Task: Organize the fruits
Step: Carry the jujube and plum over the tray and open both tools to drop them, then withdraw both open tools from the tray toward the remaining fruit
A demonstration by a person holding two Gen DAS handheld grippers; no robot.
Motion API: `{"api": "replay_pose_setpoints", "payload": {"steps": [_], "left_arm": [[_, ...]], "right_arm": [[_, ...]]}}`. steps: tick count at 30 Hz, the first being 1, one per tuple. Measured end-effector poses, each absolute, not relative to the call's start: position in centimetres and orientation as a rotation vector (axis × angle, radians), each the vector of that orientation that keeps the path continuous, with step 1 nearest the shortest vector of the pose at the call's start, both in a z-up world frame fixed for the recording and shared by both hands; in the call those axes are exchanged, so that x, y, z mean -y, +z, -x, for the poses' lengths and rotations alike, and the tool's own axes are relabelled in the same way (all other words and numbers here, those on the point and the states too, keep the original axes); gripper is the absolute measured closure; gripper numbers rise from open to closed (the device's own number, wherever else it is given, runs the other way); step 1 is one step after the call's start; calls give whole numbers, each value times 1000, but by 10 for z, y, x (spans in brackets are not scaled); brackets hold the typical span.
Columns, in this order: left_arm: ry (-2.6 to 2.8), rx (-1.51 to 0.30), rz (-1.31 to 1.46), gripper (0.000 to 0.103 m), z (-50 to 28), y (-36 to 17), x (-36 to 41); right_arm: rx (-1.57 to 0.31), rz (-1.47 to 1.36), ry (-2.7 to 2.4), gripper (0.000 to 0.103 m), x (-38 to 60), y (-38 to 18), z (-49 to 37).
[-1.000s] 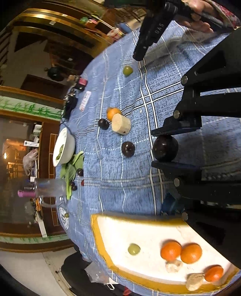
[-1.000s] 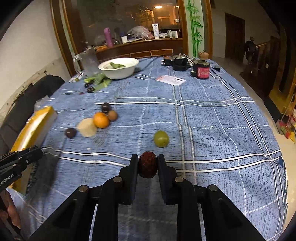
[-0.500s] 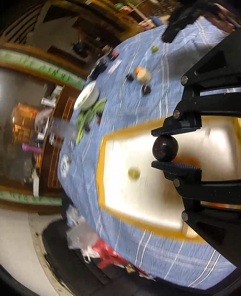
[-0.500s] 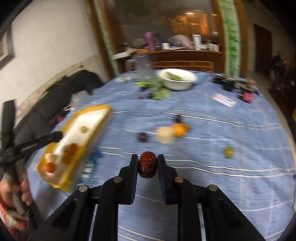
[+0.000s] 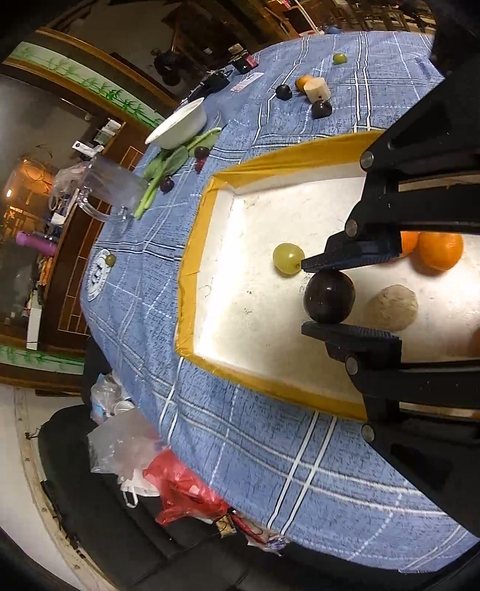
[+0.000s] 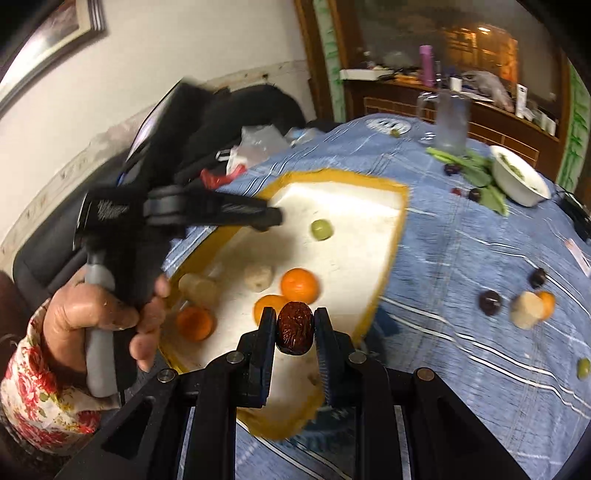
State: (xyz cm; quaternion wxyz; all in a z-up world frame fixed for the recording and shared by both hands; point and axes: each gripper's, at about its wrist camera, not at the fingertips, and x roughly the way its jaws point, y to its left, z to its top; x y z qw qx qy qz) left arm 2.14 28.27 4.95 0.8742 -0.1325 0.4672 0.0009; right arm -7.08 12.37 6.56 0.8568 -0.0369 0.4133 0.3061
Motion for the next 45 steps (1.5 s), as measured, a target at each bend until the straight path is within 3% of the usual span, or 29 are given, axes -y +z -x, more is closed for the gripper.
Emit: {"api": "replay_pose_setpoints", "payload": {"steps": [2,4,7,9,10,11,12,21,27,45], "left_arm": [[6,-991,300,75,-24,44,-286],[2,-989,328,58,-21,43,-289],[-1,-957,343,44,-14,49,-292],[-3,-944,354,41,-10,52,-296],[-5,-940,372,38,-7,55,-298],[-9,-936,391,38,-4,56,-301],[-13,-931,412,37,-1,58,-304],[-37,-862,478,33,44,82,-301],[-49,-812,542,29,73,88,-287],[-158,-853,288,29,89,88,-173]], "right_arm": [[-884,102,643,80,-135,57,68],[-894,114,640,80,-139,49,66],[-907,103,652,80,-146,42,62],[-913,103,655,70,-147,40,62],[-910,103,651,58,-147,40,62],[-904,98,650,50,-146,41,64],[-896,88,651,49,-144,43,66],[-846,21,594,49,-100,57,80],[-852,-183,500,48,-30,50,91],[-813,-375,215,47,126,40,128]]}}
